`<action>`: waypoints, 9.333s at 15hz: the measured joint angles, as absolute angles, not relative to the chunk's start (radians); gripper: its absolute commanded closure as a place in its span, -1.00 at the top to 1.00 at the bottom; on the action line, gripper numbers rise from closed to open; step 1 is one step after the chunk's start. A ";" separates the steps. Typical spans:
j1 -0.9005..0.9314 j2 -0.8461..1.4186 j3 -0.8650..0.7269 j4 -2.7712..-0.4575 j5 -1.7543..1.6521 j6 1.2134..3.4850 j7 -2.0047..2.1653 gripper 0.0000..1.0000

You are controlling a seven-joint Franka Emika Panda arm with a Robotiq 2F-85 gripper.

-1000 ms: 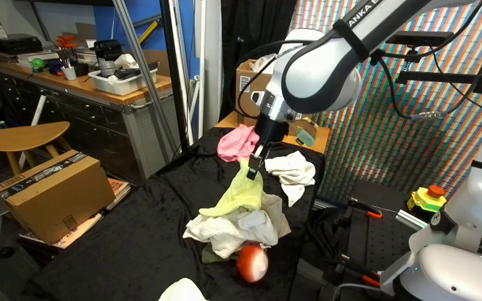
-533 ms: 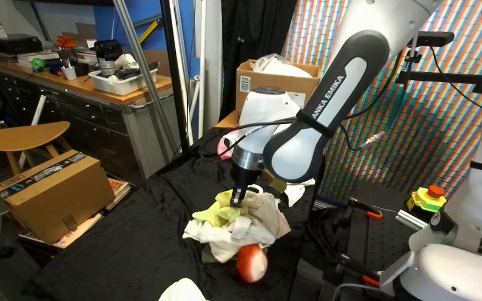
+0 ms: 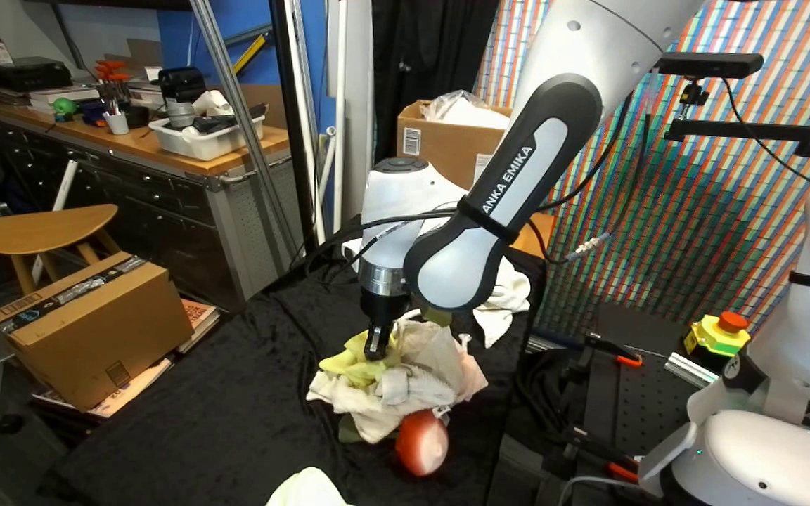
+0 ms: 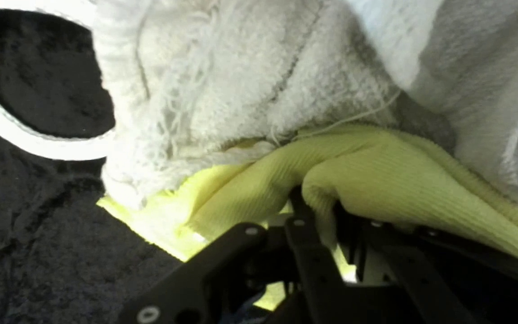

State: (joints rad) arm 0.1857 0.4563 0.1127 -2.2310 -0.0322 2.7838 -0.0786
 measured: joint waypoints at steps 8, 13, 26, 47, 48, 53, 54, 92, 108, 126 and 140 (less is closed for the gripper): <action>0.186 0.376 0.124 -2.245 -0.066 2.601 -0.082 1.00; 0.186 0.292 0.109 -2.294 -0.129 2.628 -0.048 1.00; 0.174 0.099 0.121 -2.361 -0.154 2.594 -0.069 1.00; 0.319 0.415 0.246 -2.045 -0.208 2.503 -0.093 1.00; 0.324 0.436 0.252 -2.027 -0.197 2.503 -0.093 1.00; 0.327 0.524 0.289 -1.946 -0.078 2.485 -0.096 1.00; 0.325 0.539 0.297 -1.931 -0.046 2.471 -0.099 1.00; 0.345 0.700 0.340 -1.848 0.102 2.382 -0.093 -0.80; 0.179 0.359 0.277 -2.079 0.200 2.520 -0.072 -0.80; 0.210 0.344 0.090 -2.320 0.010 2.847 0.248 -0.80; 0.341 0.537 -0.031 -2.134 -0.048 2.844 0.386 0.63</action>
